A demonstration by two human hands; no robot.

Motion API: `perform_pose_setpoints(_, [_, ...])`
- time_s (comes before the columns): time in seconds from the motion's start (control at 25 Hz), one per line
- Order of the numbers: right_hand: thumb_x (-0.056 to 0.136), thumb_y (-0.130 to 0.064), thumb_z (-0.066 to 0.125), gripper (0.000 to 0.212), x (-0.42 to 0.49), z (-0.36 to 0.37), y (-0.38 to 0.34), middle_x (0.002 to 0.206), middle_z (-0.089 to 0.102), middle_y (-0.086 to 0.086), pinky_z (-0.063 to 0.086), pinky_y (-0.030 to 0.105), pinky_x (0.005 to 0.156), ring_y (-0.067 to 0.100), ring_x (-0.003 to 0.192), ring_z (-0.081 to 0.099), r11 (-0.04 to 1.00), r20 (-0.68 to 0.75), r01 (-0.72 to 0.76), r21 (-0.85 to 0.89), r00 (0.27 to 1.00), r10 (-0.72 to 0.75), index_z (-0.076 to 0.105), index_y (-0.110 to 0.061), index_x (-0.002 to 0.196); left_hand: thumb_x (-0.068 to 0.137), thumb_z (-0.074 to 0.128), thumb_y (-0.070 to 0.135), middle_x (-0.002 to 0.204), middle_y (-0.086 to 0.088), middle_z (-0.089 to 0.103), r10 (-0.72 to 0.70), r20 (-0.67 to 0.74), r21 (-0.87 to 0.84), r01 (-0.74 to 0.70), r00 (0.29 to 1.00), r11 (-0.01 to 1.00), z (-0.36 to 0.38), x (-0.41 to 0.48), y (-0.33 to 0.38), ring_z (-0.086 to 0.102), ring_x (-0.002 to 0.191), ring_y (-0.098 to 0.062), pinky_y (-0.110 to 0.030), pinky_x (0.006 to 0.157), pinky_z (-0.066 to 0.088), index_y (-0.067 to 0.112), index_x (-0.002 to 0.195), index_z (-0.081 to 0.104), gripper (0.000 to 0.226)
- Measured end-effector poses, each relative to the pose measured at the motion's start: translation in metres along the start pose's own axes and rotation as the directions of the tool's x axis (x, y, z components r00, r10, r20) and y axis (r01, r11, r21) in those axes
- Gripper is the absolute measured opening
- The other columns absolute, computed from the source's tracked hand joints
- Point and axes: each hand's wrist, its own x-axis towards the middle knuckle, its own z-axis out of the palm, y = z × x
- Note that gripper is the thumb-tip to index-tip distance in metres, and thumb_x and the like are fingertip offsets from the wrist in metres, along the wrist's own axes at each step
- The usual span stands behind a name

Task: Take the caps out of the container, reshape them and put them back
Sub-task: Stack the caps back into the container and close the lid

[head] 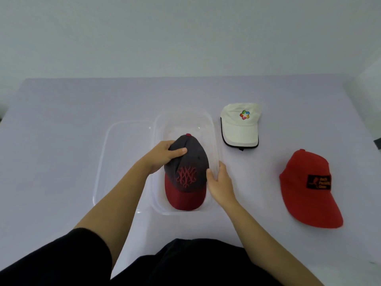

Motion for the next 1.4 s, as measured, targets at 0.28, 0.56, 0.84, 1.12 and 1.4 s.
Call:
perform_pose_setpoints(0.28, [0.101, -0.016, 0.031, 0.044, 0.000, 0.008, 0.003, 0.140, 0.049, 0.010, 0.038, 0.035, 0.103, 0.029, 0.127, 0.048, 0.998, -0.104, 0.030, -0.055, 0.994, -0.035, 0.028, -0.014, 0.144, 0.088, 0.055, 0.048, 0.121, -0.003, 0.058, -0.074, -0.095, 0.346, 0.103, 0.993, 0.933, 0.003, 0.025, -0.015, 0.057, 0.108, -0.021, -0.040, 0.096, 0.048, 0.020, 0.125, 0.048, 0.047])
perform_pose_setpoints(0.56, [0.097, -0.033, 0.043, 0.057, -0.001, 0.004, 0.001, 0.152, 0.032, 0.006, 0.027, 0.035, 0.112, 0.024, 0.139, 0.032, 0.999, -0.043, 0.023, 0.034, 0.999, -0.021, 0.023, -0.015, 0.147, 0.096, 0.046, 0.040, 0.155, -0.011, 0.026, 0.094, -0.196, 0.594, 0.042, 0.976, 0.803, 0.011, 0.014, -0.004, 0.027, 0.142, -0.025, -0.035, 0.113, 0.025, 0.008, 0.149, 0.021, 0.067])
perform_pose_setpoints(0.84, [0.097, -0.029, 0.044, 0.051, -0.009, -0.058, -0.011, 0.151, 0.033, 0.001, 0.024, 0.030, 0.113, 0.016, 0.139, 0.029, 0.952, -0.241, 0.307, -0.014, 0.923, -0.301, 0.029, -0.019, 0.145, 0.100, 0.040, 0.032, 0.157, -0.003, 0.024, 0.394, -0.263, 0.560, -0.193, 0.881, 0.806, 0.064, -0.013, 0.052, 0.021, 0.145, -0.017, -0.024, 0.114, 0.017, 0.010, 0.148, 0.026, 0.055])
perform_pose_setpoints(1.12, [0.096, -0.025, 0.047, 0.050, 0.006, -0.178, 0.038, 0.153, 0.030, 0.011, 0.018, 0.032, 0.116, 0.021, 0.143, 0.022, 0.954, -0.415, 0.279, -0.106, 0.860, -0.298, 0.034, -0.014, 0.143, 0.099, 0.040, 0.037, 0.152, -0.001, 0.035, 0.301, -0.113, 0.484, -0.212, 0.947, 0.849, 0.200, 0.017, 0.068, 0.036, 0.137, -0.019, -0.023, 0.106, 0.026, 0.014, 0.147, 0.030, 0.055])
perform_pose_setpoints(1.4, [0.081, -0.020, 0.071, 0.077, 0.033, -0.314, 0.111, 0.150, 0.033, 0.003, 0.025, 0.029, 0.111, 0.018, 0.139, 0.030, 0.993, -0.146, 0.074, -0.091, 0.985, -0.087, 0.029, -0.016, 0.145, 0.092, 0.051, 0.047, 0.149, 0.001, 0.037, -0.078, 0.019, 0.005, 0.078, 0.997, 0.997, 0.298, 0.064, 0.062, 0.040, 0.129, -0.013, -0.035, 0.103, 0.036, 0.017, 0.146, 0.030, 0.066])
